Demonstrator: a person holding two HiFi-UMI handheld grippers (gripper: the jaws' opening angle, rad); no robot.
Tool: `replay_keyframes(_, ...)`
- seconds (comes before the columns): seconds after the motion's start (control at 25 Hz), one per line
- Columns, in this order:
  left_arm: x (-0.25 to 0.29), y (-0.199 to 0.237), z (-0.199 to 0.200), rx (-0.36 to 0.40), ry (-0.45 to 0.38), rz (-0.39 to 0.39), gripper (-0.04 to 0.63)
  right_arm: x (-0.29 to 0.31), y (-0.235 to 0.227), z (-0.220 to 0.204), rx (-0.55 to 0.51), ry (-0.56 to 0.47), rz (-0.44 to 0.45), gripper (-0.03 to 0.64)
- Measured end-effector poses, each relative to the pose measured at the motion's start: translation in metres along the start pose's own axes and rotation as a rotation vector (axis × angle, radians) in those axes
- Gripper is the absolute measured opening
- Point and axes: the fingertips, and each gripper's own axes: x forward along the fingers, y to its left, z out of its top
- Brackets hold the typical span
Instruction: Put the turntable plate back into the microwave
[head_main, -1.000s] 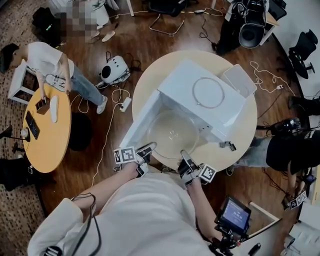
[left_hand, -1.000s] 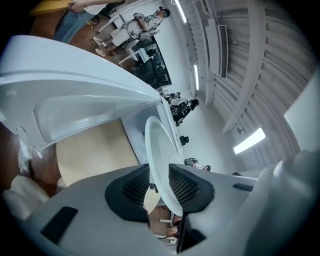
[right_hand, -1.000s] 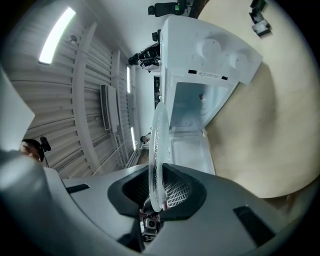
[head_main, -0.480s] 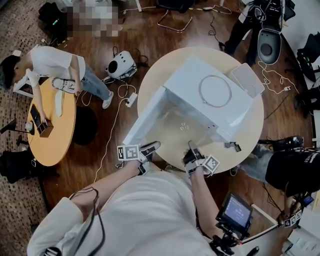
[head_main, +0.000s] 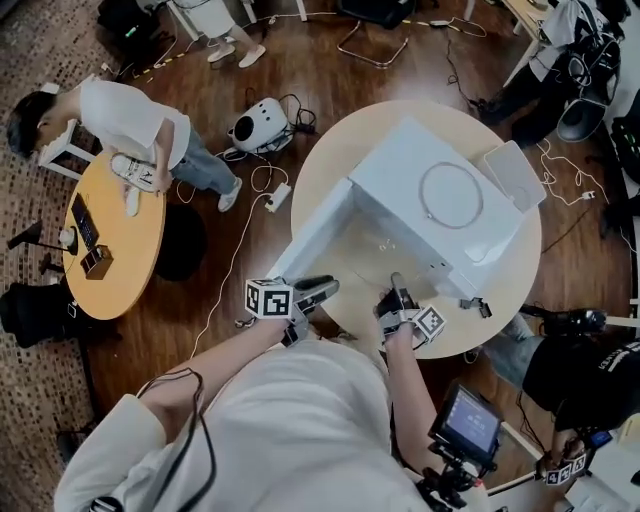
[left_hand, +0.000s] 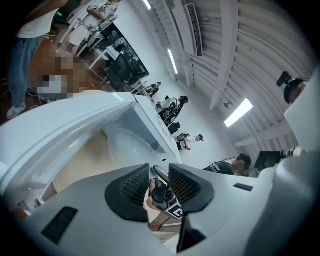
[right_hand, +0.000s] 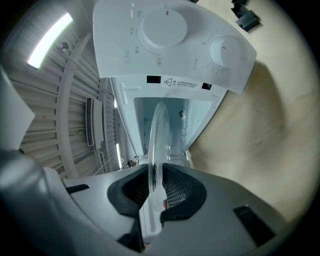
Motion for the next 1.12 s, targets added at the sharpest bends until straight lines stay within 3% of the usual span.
replay_keyframes(0.28, 0.001, -0.006, 0.033, 0.026, 0.000, -0.037, 0.106, 0.025, -0.002, 0.009, 0.008, -0.059, 0.013, 0.055)
replay_keyframes(0.72, 0.024, -0.020, 0.049, 0.101, 0.132, -0.089, 0.106, 0.053, -0.006, 0.030, 0.015, -0.183, 0.044, 0.055)
replay_keyframes(1.12, 0.028, -0.013, 0.070, 0.109, 0.131, -0.090, 0.106, 0.085, -0.004, 0.052, 0.052, -0.265, 0.088, 0.055)
